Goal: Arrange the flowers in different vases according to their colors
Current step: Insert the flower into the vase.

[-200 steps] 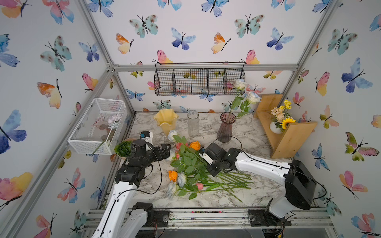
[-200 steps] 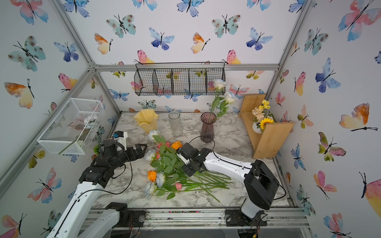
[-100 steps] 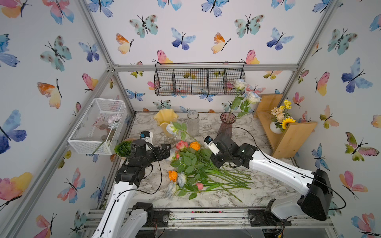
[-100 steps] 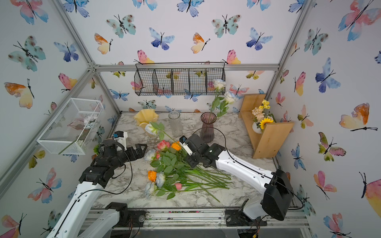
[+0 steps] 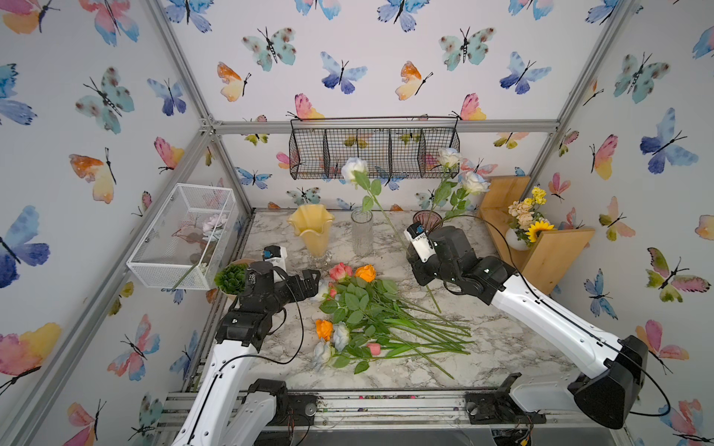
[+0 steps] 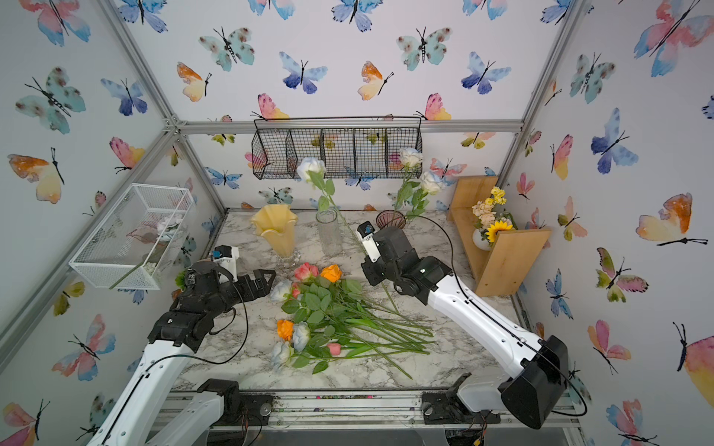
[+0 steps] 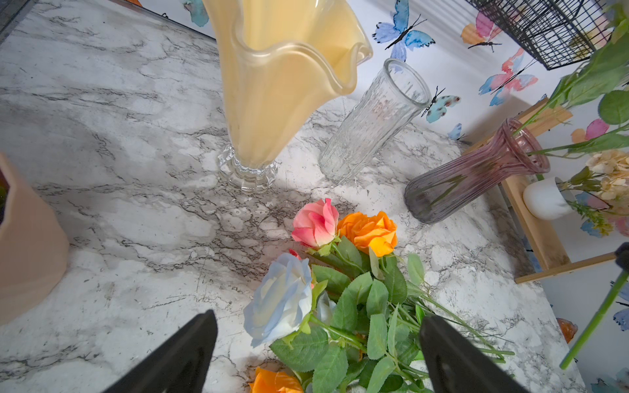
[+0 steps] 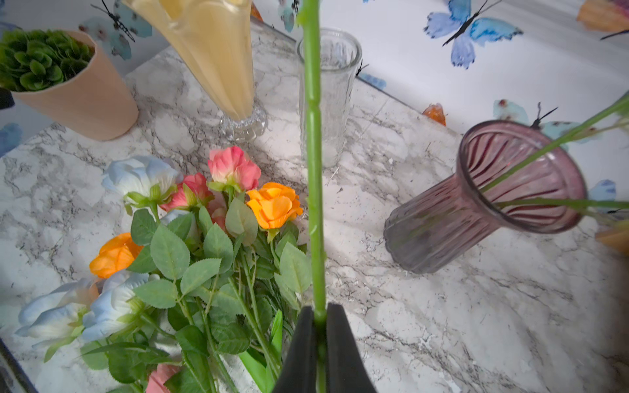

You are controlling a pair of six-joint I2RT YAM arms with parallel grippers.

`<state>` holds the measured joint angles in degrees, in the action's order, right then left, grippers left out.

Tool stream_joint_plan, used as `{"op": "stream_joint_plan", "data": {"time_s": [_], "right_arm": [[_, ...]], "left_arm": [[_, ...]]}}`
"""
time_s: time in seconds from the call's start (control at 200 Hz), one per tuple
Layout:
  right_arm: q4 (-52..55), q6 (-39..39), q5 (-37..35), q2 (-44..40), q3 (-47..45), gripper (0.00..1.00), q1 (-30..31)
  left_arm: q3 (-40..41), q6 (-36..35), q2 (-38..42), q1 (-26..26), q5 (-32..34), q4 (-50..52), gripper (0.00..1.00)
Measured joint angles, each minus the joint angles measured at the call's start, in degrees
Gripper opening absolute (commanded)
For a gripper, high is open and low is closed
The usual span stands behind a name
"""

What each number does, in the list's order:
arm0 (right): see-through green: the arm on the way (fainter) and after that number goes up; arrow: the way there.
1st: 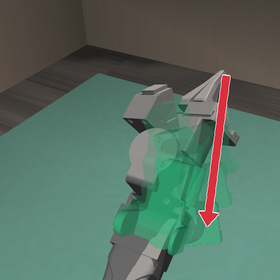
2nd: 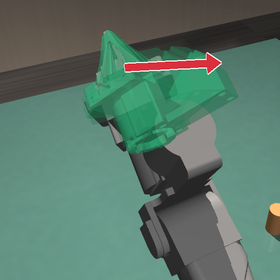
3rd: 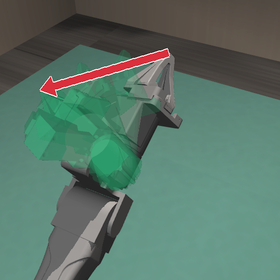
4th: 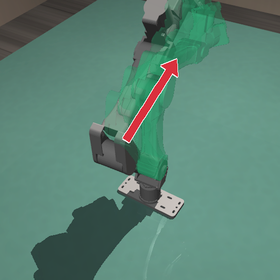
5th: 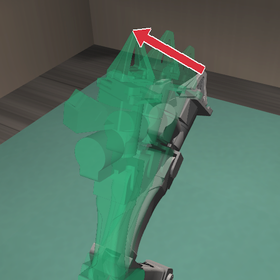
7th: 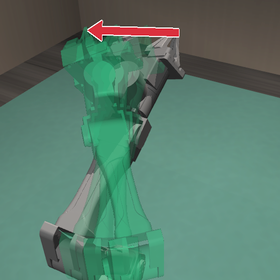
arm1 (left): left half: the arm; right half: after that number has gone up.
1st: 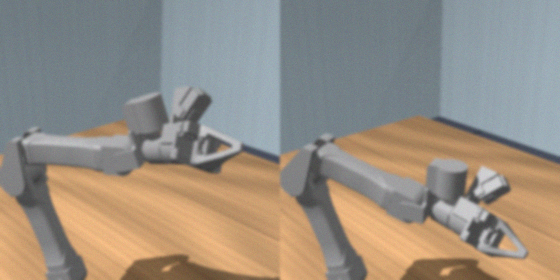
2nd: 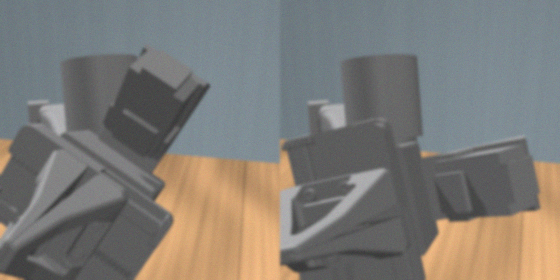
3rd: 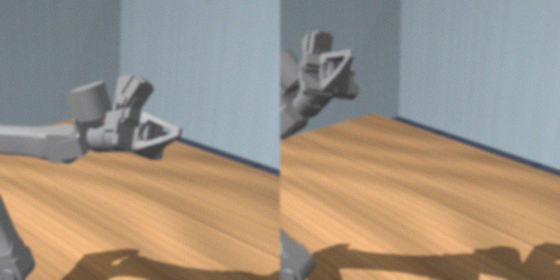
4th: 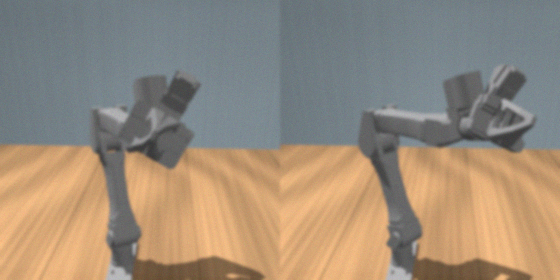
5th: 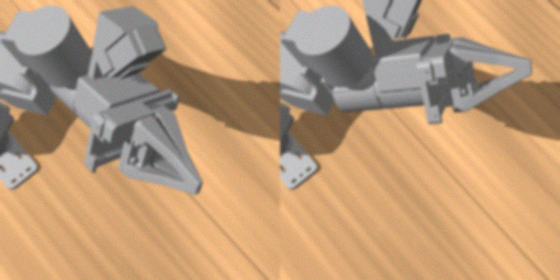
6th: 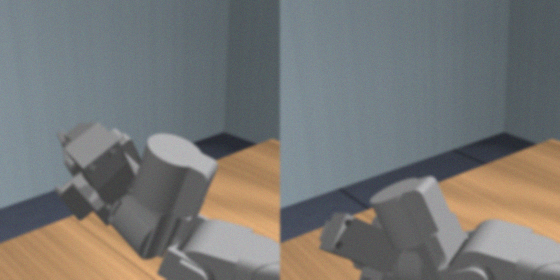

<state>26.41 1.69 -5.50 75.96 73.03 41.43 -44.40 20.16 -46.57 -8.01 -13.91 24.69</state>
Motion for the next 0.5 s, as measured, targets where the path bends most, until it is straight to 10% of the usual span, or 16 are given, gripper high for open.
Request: {"op": "stream_joint_plan", "data": {"time_s": [0.501], "right_arm": [[-34.29, 3.13, -2.05, 4.33, 3.61, 0.02, -12.81]], "left_arm": [[0.00, 0.00, -0.11, 0.00, 0.00, 0.00, 0.99]]}}
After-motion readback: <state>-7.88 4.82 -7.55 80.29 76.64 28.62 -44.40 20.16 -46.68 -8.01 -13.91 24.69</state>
